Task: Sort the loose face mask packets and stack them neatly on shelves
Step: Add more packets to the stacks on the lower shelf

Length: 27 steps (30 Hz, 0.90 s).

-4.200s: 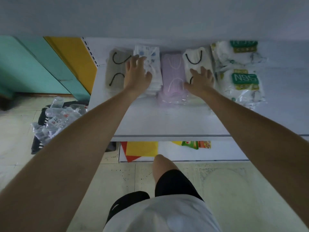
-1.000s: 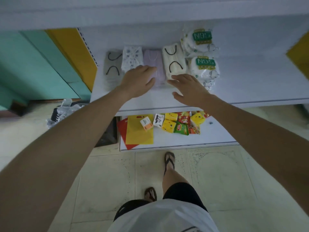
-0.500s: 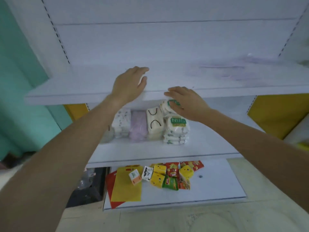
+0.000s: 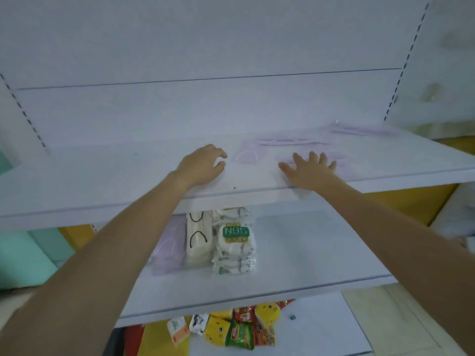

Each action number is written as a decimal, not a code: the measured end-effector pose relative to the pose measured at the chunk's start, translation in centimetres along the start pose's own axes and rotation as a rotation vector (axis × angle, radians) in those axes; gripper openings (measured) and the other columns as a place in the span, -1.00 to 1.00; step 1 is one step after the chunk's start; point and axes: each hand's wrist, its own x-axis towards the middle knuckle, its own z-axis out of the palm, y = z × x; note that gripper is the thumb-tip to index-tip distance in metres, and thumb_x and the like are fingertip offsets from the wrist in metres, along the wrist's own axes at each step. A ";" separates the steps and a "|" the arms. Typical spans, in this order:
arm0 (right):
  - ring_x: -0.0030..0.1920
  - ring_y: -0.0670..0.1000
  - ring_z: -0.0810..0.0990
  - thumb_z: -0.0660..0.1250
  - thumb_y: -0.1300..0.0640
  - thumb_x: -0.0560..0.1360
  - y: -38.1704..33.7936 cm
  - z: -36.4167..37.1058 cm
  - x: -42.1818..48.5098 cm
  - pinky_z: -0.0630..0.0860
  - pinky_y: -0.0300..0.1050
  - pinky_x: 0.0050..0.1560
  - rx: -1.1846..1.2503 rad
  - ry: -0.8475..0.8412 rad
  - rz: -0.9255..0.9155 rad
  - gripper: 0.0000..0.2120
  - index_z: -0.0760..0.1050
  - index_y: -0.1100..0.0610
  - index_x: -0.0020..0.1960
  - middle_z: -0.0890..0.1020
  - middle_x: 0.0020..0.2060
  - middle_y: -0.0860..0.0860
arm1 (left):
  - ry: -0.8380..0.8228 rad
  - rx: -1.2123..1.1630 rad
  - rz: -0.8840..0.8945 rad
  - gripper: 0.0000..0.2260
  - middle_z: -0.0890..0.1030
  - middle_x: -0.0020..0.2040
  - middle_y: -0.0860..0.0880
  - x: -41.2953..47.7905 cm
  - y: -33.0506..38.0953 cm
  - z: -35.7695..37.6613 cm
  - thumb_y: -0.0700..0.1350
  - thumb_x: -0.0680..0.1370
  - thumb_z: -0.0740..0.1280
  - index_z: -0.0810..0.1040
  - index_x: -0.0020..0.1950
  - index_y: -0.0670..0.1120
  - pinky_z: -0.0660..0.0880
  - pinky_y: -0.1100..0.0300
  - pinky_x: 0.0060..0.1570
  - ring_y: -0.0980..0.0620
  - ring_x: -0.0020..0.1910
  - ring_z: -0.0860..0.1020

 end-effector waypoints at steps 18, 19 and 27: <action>-0.13 -0.19 0.57 0.32 0.17 0.52 0.4 -2.0 9.5 0.41 -0.43 -0.17 0.862 -0.061 -0.400 -0.89 0.61 0.13 -0.01 0.65 -0.01 0.09 | -0.162 -0.325 -0.246 -0.36 0.37 0.38 -0.18 16.6 0.3 4.4 -0.11 0.40 0.51 0.34 0.41 -0.14 0.39 0.13 0.13 -0.11 0.28 0.43; -0.09 -0.14 0.57 0.33 0.18 0.51 0.8 -2.1 10.8 0.38 -0.41 -0.17 0.782 0.035 -0.391 -0.87 0.59 0.15 0.04 0.64 0.02 0.10 | -0.161 -0.394 -0.286 -0.35 0.38 0.37 -0.19 16.7 0.1 4.3 -0.17 0.38 0.52 0.34 0.41 -0.14 0.44 0.13 0.03 -0.12 0.22 0.47; 0.47 0.14 0.17 0.29 0.02 0.50 1.1 -2.2 20.6 0.12 0.06 0.45 0.167 -0.054 -0.311 -0.35 0.11 0.03 0.51 0.19 0.49 0.08 | 0.124 -0.757 -0.412 -0.61 0.45 -0.26 -0.03 15.8 -2.3 4.7 -0.40 0.45 0.25 0.52 0.21 -0.08 0.32 0.42 -0.55 0.04 -0.41 0.40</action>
